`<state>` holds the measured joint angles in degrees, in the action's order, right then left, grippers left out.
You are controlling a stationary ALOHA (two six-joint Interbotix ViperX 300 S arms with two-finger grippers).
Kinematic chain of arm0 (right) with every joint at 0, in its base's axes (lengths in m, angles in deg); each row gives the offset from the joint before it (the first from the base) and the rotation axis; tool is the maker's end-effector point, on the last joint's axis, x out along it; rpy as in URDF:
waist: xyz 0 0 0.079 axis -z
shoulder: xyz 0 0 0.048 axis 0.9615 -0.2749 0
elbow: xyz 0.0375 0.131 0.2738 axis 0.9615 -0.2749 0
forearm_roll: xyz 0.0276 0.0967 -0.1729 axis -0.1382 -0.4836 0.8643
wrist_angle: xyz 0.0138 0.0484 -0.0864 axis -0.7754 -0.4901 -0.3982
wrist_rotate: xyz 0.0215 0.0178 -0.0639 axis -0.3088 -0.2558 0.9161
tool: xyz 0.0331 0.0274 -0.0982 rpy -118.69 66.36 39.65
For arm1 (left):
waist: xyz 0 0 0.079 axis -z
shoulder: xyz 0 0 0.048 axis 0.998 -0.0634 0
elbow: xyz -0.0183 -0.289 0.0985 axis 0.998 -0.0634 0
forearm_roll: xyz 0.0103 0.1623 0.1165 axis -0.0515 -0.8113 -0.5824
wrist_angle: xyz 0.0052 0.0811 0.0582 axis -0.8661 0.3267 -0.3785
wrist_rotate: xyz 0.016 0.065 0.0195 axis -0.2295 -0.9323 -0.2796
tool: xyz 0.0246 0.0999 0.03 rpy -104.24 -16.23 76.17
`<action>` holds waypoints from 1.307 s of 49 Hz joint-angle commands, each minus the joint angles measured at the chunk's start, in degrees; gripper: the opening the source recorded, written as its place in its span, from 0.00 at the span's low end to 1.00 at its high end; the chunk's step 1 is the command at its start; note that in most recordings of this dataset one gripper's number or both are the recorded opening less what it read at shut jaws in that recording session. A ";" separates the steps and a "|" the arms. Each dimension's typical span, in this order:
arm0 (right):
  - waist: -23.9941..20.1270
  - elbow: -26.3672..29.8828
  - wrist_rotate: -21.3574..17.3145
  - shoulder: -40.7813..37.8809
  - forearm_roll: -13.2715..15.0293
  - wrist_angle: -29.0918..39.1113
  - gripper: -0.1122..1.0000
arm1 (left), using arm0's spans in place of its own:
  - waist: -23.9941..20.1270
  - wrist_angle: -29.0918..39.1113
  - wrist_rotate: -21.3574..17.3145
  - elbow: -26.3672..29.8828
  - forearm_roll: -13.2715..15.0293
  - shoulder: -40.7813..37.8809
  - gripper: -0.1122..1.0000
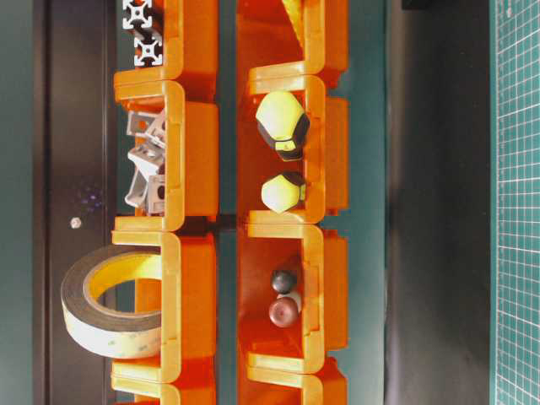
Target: Pick corner brachets from container rack with right arm.
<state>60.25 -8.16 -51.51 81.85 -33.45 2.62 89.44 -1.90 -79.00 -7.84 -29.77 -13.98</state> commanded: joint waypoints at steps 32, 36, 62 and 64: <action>1.67 -0.53 -0.09 1.32 -0.09 0.26 0.74 | 0.09 -0.26 0.00 0.70 -0.09 -0.35 0.10; 1.58 -0.62 -0.09 1.32 -0.09 0.26 0.74 | 0.09 -0.26 0.00 0.62 -0.09 -0.35 0.10; 1.58 -0.88 -0.09 1.32 -0.09 0.26 0.74 | 0.09 -0.26 0.62 0.35 -0.18 -0.35 0.10; 1.67 -0.88 -0.09 1.32 -0.09 0.26 0.74 | 0.09 -0.26 0.62 0.35 -0.09 -0.35 0.10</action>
<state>61.74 -9.74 -51.51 83.52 -33.45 2.80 89.44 -1.90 -78.47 -8.11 -29.77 -13.89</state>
